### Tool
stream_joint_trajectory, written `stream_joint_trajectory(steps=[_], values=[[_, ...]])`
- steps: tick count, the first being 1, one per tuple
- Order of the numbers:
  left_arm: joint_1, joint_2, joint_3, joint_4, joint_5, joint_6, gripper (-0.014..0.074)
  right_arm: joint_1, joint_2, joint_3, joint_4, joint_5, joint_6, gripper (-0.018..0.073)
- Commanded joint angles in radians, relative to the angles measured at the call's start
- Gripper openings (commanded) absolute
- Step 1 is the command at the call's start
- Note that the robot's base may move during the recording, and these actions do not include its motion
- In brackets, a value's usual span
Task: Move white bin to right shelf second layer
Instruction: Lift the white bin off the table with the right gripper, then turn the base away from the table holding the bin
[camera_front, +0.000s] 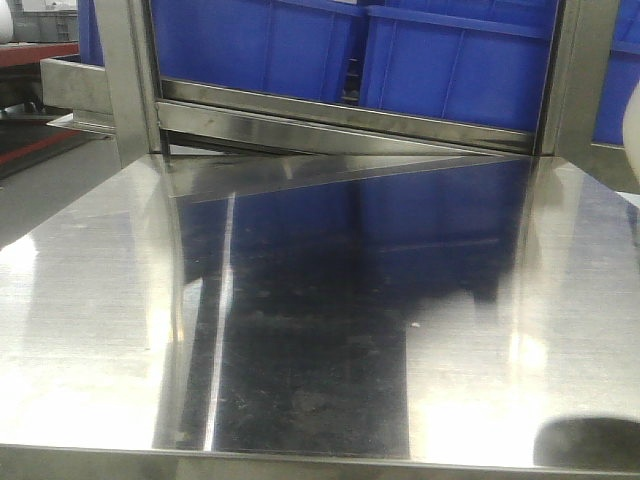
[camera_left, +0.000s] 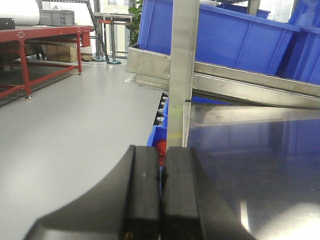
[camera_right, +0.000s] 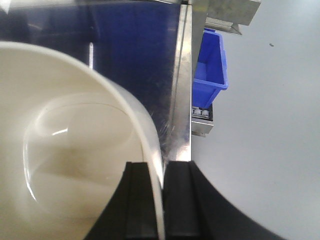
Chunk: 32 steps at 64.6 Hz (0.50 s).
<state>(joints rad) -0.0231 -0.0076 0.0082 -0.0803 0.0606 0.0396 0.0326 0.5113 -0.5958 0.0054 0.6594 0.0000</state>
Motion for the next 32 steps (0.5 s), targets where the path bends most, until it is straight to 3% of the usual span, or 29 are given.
stream_joint_trajectory(steps=[1,32], values=[[-0.006,-0.015,0.027,-0.005,-0.083,-0.005,0.0085,-0.005,0.0,-0.03,0.006,-0.089,0.0,0.0055],[-0.006,-0.015,0.027,-0.005,-0.083,-0.005,0.0085,-0.005,0.0,-0.03,0.006,-0.089,0.0,0.0055]])
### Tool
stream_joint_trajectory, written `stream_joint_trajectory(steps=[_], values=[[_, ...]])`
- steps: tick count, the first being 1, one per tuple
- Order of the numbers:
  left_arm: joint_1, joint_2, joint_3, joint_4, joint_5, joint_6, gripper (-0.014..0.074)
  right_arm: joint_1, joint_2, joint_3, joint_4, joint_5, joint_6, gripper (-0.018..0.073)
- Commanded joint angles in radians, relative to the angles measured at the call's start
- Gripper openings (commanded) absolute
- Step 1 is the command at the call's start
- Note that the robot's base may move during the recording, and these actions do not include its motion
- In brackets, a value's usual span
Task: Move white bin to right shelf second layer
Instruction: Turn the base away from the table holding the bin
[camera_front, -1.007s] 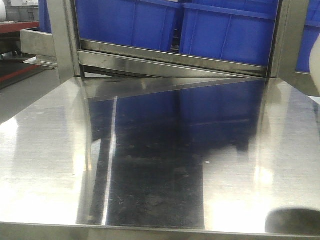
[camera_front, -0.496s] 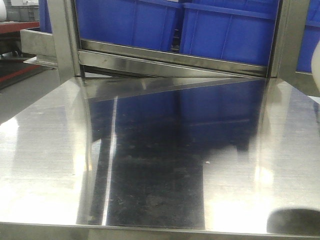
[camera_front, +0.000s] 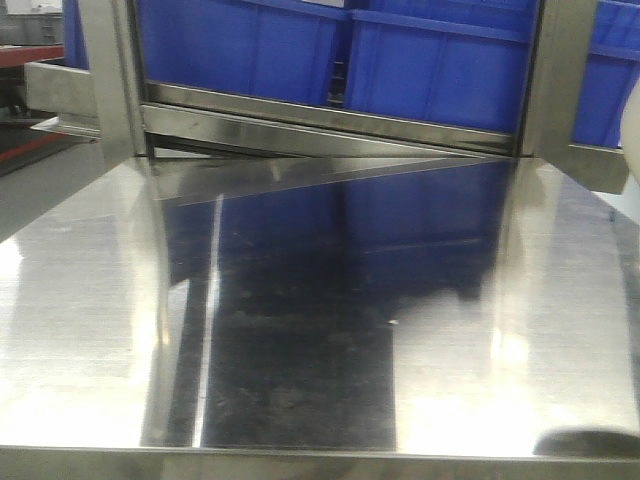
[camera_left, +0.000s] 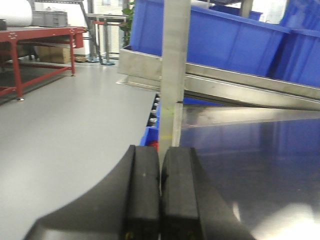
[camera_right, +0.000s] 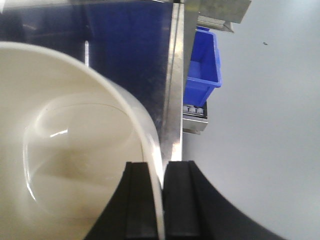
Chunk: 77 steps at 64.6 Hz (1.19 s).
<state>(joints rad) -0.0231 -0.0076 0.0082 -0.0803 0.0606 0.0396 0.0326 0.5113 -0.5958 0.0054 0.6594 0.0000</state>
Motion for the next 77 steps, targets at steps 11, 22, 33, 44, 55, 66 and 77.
stream_joint_trajectory(steps=[11,22,33,44,55,66,77], values=[[-0.006,-0.015,0.027,-0.005,-0.083,-0.005,0.0085,-0.005,0.0,-0.03,0.006,-0.089,0.0,0.0055],[-0.006,-0.015,0.027,-0.005,-0.083,-0.005,0.0085,-0.005,0.0,-0.03,0.006,-0.089,0.0,0.0055],[-0.006,-0.015,0.027,-0.005,-0.083,-0.005,0.0085,-0.005,0.0,-0.03,0.006,-0.089,0.0,0.0055],[-0.021,-0.015,0.027,-0.005,-0.083,-0.005,0.0085,-0.005,0.0,-0.03,0.006,-0.089,0.0,0.0055],[-0.028,-0.015,0.027,-0.005,-0.083,-0.005,0.0085,-0.005,0.0,-0.03,0.006,-0.089,0.0,0.0055],[-0.028,-0.015,0.027,-0.005,-0.083,-0.005,0.0085,-0.005,0.0,-0.03,0.006,-0.089,0.0,0.0055],[-0.028,-0.015,0.027,-0.005,-0.083,-0.005,0.0085,-0.005,0.0,-0.03,0.006,-0.089,0.0,0.0055]])
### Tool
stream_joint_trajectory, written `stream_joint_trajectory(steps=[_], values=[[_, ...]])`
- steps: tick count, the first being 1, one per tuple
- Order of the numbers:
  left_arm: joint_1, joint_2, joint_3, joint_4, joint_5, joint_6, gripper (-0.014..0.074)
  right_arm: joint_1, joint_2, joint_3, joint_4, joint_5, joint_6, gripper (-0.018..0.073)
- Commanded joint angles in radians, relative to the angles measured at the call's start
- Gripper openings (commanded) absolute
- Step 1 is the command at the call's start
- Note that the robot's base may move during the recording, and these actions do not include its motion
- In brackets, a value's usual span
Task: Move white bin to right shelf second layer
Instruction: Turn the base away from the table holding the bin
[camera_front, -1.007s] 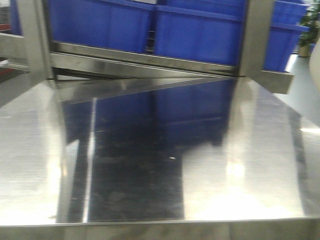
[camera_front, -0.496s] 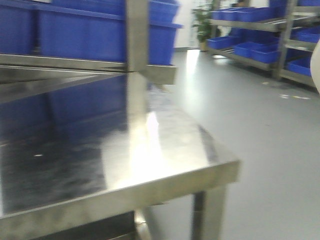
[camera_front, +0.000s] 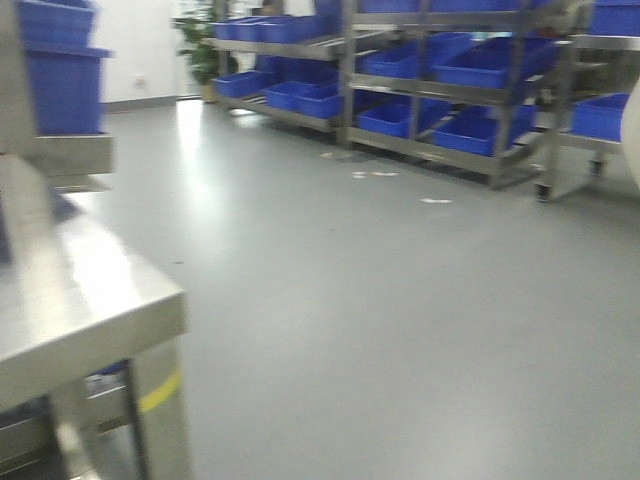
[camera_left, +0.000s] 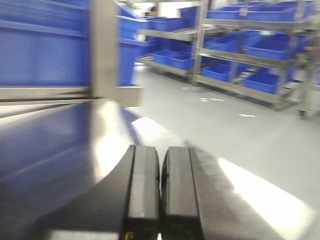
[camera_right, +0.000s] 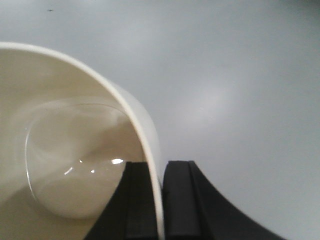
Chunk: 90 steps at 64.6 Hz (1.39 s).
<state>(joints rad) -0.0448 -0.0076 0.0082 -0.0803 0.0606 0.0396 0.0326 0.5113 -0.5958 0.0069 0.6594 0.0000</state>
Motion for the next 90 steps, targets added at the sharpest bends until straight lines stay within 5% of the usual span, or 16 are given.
stream_joint_trajectory(steps=[1,90], values=[[-0.006,-0.015,0.027,-0.005,-0.083,-0.005,0.0085,-0.005,0.0,-0.03,0.005,-0.089,0.0,0.0055],[-0.006,-0.015,0.027,-0.005,-0.083,-0.005,0.0085,-0.005,0.0,-0.03,0.005,-0.075,0.0,0.0055]])
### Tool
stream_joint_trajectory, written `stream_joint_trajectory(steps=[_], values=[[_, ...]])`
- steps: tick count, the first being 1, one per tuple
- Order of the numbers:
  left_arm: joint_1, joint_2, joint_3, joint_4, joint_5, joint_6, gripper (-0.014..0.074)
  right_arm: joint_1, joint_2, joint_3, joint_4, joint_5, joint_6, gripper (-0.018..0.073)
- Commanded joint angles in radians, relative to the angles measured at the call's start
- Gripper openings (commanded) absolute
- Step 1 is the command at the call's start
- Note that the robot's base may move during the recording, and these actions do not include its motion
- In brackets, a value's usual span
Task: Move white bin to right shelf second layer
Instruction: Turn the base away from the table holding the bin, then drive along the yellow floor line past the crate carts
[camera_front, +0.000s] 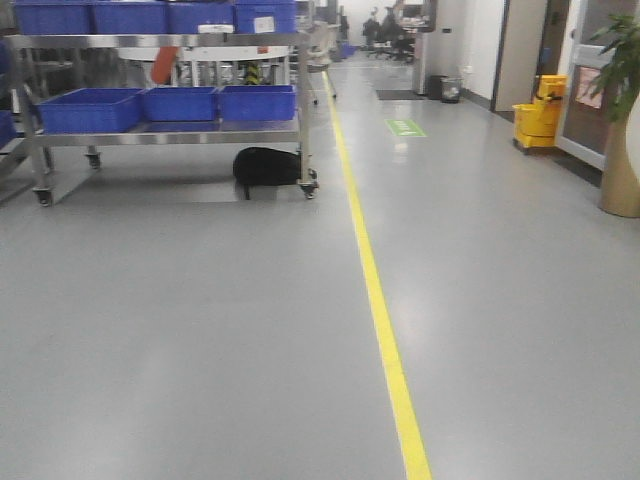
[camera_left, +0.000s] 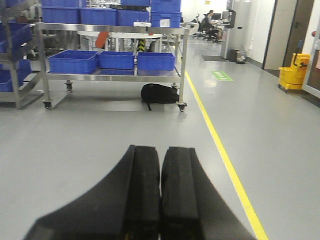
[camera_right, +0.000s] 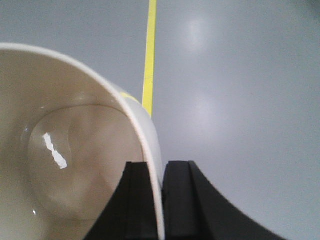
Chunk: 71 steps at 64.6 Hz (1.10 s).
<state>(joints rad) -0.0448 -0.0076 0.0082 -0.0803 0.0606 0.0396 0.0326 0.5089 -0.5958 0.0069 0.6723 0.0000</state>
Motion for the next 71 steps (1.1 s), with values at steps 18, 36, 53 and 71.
stream_joint_trajectory(steps=[18,36,53,71], values=[[-0.006,-0.015,0.027,-0.005,-0.083,-0.005,0.0085,-0.005,0.002,-0.03,0.005,-0.088,0.0,0.0055],[-0.006,-0.015,0.027,-0.005,-0.083,-0.005,0.0085,-0.005,0.002,-0.03,0.005,-0.088,0.0,0.0055],[-0.006,-0.015,0.027,-0.005,-0.083,-0.005,0.0085,-0.005,0.002,-0.03,0.005,-0.088,0.0,0.0055],[-0.006,-0.015,0.027,-0.005,-0.083,-0.005,0.0085,-0.005,0.002,-0.03,0.005,-0.088,0.0,0.0055]])
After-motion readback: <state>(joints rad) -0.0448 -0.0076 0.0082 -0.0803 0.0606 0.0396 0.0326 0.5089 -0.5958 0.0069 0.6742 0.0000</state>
